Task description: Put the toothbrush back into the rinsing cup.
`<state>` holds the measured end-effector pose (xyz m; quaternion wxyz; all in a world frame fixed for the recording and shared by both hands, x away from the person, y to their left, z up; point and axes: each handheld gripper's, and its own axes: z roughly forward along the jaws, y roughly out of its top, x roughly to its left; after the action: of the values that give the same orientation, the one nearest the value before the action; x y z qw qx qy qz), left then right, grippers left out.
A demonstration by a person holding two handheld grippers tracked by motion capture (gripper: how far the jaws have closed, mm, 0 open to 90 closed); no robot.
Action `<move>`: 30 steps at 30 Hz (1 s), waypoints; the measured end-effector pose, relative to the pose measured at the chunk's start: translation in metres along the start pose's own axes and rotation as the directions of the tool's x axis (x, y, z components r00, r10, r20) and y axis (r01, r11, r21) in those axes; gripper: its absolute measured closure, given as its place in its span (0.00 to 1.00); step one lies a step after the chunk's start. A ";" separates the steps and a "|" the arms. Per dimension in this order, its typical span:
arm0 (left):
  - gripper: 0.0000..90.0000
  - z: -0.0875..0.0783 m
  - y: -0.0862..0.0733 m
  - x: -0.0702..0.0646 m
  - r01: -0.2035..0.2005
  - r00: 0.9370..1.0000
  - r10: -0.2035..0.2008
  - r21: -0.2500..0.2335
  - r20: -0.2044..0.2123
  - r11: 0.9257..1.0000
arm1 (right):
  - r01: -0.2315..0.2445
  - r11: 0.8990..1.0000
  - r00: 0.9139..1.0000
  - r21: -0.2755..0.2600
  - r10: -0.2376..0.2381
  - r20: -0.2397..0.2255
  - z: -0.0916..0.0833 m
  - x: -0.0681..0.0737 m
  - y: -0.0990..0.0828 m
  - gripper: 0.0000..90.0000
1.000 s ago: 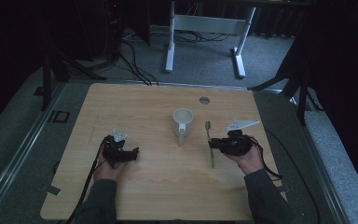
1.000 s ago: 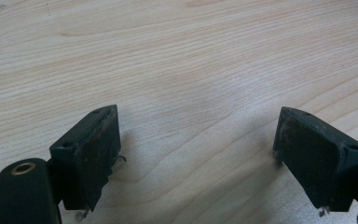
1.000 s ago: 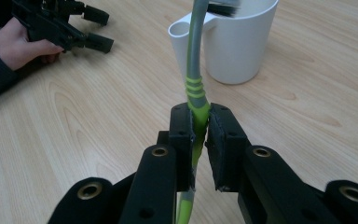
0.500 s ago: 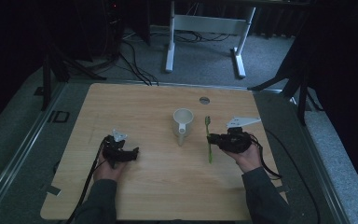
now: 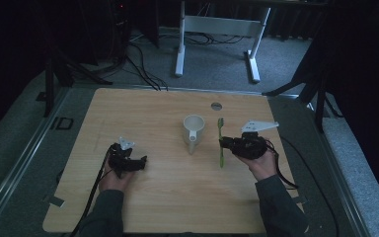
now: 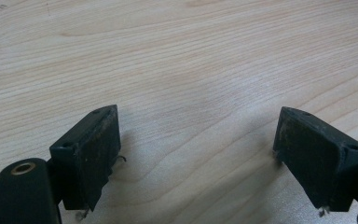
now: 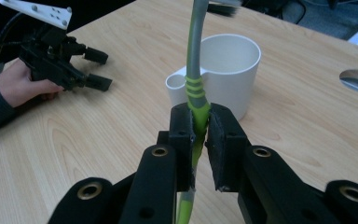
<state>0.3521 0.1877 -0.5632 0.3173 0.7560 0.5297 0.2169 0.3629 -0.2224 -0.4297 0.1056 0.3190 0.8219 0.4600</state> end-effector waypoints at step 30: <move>0.17 0.000 0.000 0.000 0.000 1.000 0.000 0.000 0.000 1.000 | 0.030 0.996 0.999 -0.089 -0.027 0.030 0.000 0.010 0.017 0.89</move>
<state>0.3521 0.1877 -0.5632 0.3170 0.7562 0.5297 0.2170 0.3625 -0.2098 -0.4151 0.1381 0.3086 0.8033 0.4902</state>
